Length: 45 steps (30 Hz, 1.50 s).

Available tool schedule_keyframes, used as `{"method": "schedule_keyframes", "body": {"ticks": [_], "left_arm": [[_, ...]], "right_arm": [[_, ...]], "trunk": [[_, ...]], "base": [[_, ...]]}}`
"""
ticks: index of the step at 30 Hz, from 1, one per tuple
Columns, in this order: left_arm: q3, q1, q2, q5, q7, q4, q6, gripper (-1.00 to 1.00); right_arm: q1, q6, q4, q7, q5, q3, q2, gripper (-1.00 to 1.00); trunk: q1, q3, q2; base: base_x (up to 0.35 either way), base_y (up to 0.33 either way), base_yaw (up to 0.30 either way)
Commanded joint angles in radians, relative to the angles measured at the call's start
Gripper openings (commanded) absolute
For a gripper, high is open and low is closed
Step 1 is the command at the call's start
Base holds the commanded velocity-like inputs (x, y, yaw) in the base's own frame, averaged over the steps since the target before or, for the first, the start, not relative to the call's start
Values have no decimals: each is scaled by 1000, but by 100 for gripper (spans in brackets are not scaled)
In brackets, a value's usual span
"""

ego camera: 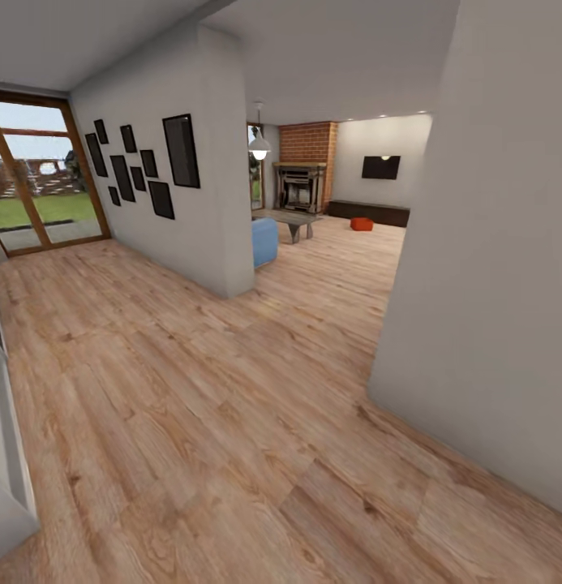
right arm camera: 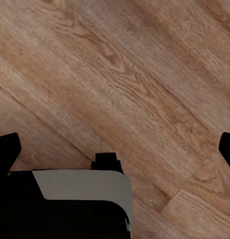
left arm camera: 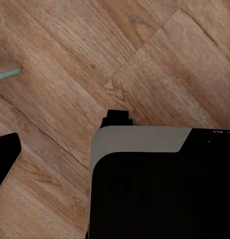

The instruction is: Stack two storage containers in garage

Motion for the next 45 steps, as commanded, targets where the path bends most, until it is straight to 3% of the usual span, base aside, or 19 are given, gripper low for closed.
{"method": "schedule_keyframes", "body": {"ticks": [1,45], "left_arm": [[-6,-2,0,10,0,4,-6,100],[-2,-2,4,13,0,2,-6,100]], "right_arm": [[-1,-6,3,-2,-5,6,0,100],[-1,-6,3,-3,-7,6,2,100]], "trunk": [[1,-1,-1],[1,-1,-1]], "base": [[339,0,0],[339,0,0]]}}
